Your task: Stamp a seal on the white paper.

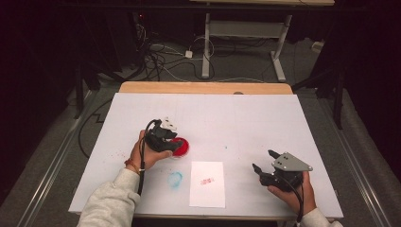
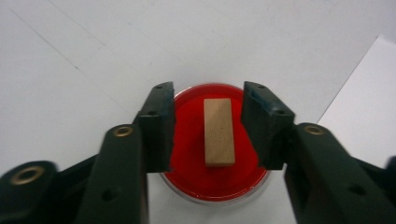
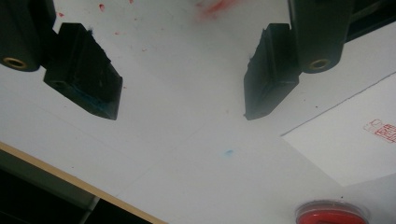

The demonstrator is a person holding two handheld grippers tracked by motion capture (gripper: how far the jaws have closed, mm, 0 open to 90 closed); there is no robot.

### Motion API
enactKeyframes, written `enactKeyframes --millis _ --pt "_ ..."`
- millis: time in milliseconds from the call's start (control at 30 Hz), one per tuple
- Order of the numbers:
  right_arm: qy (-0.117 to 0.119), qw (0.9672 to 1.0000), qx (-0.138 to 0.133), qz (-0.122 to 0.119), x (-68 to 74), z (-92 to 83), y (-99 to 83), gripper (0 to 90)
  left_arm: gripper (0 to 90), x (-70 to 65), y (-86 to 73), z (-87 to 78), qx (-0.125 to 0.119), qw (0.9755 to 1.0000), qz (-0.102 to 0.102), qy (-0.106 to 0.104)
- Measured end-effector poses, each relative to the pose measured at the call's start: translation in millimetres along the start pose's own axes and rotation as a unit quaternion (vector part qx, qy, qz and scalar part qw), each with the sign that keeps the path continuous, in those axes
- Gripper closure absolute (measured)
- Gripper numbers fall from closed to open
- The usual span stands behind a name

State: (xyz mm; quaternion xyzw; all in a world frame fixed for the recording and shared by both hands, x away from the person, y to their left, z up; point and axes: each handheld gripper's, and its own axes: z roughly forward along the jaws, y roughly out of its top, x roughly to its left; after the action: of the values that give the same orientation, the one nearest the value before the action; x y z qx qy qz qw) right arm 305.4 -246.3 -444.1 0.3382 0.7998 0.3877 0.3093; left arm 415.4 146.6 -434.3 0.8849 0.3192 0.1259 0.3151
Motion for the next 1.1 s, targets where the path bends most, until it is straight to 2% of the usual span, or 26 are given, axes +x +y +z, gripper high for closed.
enactKeyframes --millis 33,67,267,333,367,500,667,833,967,1100 --pt "0.0 1.0 -0.001 -0.001 0.0 -0.1 0.2 28.4 49.7 -0.7 0.0 -1.6 -0.005 1.0 0.001 0.001" --pt "0.0 1.0 -0.001 -0.002 0.1 -0.3 0.4 28.5 44.8 -2.1 0.2 -4.2 -0.016 0.9999 0.001 0.006" --pt "0.001 1.0 -0.003 -0.001 0.3 -1.1 0.8 28.4 32.5 -5.6 0.3 -9.8 -0.042 0.9989 0.002 0.019" --pt "0.001 1.0 -0.003 0.0 0.4 -1.3 0.8 28.5 31.1 -6.6 0.2 -12.7 -0.056 0.9982 0.003 0.021" --pt "0.002 1.0 -0.003 0.001 0.7 -1.6 0.7 28.5 27.3 -8.6 0.2 -14.9 -0.069 0.9971 0.007 0.031" --pt "0.007 0.9999 -0.007 0.007 2.0 -3.1 0.9 28.4 22.2 -13.1 -1.2 -17.9 -0.082 0.9955 0.019 0.044" --pt "0.009 0.9999 -0.007 0.007 4.0 -5.1 0.9 28.4 20.0 -17.1 -1.8 -24.1 -0.119 0.9915 0.034 0.042" --pt "0.014 0.9998 -0.012 0.005 7.0 -7.6 2.2 28.4 18.6 -21.8 -6.1 -24.8 -0.127 0.9892 0.06 0.041" --pt "0.017 0.9998 -0.014 0.002 9.7 -8.3 3.0 28.4 18.4 -23.8 -10.5 -28.9 -0.141 0.9867 0.07 0.041" --pt "0.016 0.9998 -0.015 0.003 9.8 -9.0 2.6 28.4 18.5 -26.8 -14.2 -31.8 -0.152 0.9839 0.079 0.053"
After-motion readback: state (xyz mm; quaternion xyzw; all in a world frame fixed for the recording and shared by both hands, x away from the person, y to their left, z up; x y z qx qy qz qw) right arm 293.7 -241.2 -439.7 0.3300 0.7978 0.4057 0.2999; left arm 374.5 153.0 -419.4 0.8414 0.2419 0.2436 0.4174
